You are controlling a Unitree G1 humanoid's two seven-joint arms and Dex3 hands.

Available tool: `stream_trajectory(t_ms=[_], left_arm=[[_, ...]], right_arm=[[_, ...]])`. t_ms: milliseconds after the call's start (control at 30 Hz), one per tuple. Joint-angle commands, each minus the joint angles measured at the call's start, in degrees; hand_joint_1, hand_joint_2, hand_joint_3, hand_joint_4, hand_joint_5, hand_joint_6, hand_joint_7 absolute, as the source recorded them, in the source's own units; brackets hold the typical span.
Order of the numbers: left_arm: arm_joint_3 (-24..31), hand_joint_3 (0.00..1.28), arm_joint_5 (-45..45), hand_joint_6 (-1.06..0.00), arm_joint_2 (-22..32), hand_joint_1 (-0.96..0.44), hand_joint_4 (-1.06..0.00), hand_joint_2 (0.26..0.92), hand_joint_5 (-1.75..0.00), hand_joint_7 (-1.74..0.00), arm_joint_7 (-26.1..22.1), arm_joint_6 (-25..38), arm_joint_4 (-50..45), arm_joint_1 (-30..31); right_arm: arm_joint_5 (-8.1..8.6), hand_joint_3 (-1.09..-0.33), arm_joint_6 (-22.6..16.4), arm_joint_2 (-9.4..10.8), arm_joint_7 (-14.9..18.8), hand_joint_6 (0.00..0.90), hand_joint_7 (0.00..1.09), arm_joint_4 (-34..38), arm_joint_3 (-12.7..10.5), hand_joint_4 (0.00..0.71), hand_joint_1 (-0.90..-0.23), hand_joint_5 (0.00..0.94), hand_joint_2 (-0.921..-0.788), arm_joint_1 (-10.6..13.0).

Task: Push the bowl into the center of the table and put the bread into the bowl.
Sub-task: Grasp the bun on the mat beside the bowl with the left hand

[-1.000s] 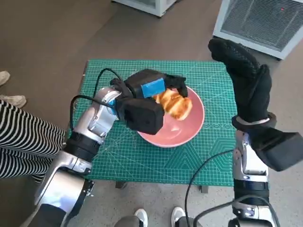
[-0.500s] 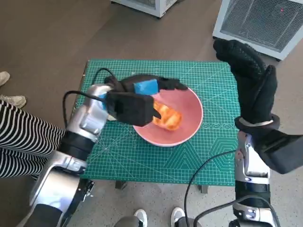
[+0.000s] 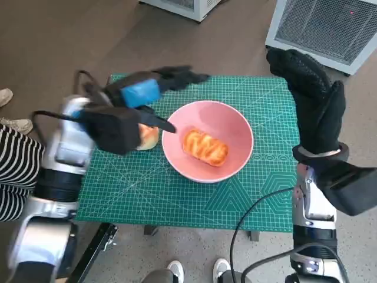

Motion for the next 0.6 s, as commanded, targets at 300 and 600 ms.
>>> stream_trajectory(t_ms=[300,600], left_arm=[[2.9,0.0,-0.8,-0.18,7.6,0.06,-0.02,0.734,0.0,-0.08,-3.8,2.2,-0.2,0.0],[0.2,0.01,5.1,-0.16,9.5,0.14,0.0,0.738,0.0,-0.06,-1.0,2.6,3.6,0.2]], right_arm=[[0.69,-0.71,0.1,-1.0,1.1,0.001,0.6,2.0,-0.2,0.187,-0.759,0.002,-0.921,-0.2],[0.61,-0.711,0.0,-1.1,1.4,0.0,0.6,2.5,-0.1,0.188,-0.766,0.002,-0.921,-0.6]])
